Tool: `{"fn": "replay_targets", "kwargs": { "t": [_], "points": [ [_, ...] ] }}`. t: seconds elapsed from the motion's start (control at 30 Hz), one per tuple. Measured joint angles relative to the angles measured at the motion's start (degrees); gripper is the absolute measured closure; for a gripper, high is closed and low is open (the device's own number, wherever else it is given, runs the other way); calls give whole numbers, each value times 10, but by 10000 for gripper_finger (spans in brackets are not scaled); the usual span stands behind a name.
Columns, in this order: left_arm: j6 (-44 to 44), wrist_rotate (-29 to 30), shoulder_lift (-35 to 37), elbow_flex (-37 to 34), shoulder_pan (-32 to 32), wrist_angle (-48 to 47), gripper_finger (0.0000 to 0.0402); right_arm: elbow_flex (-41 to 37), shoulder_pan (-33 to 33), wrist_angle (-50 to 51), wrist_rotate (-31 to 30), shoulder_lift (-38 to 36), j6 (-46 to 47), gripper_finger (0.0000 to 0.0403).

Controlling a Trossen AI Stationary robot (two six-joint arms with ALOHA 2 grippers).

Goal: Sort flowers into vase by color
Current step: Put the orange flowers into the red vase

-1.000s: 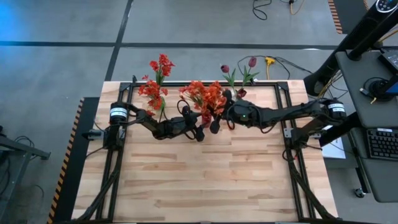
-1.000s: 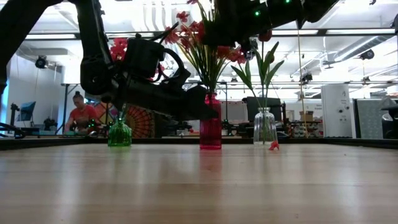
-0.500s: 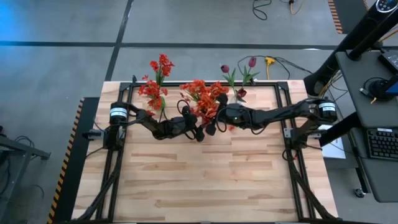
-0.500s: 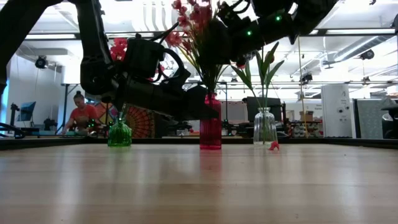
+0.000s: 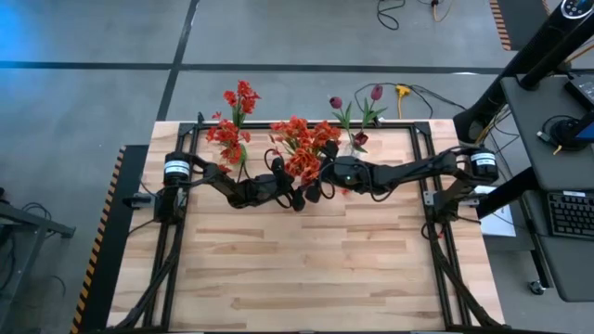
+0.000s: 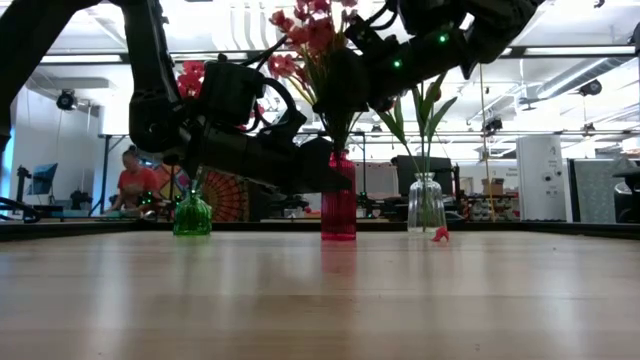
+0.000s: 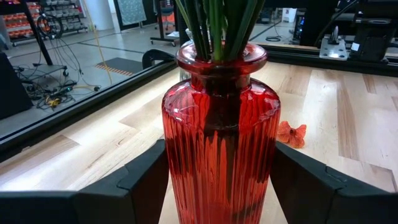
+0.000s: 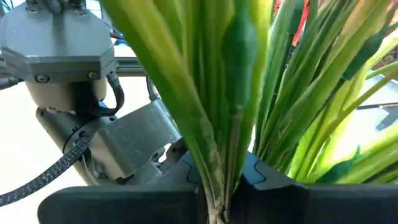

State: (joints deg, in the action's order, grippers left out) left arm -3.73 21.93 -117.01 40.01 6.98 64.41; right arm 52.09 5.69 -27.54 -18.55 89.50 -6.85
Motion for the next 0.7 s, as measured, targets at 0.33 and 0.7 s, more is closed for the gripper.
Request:
{"fn": "replay_targets", "kwargs": {
  "t": [0.33,0.7],
  "points": [
    [0,0,0,0,0,0,163,-1,-2,38,-8,-21,8,340],
    [-9,0,0,0,-1,0,157,-1,-18,38,-10,-31,9,235]
  ]
}}
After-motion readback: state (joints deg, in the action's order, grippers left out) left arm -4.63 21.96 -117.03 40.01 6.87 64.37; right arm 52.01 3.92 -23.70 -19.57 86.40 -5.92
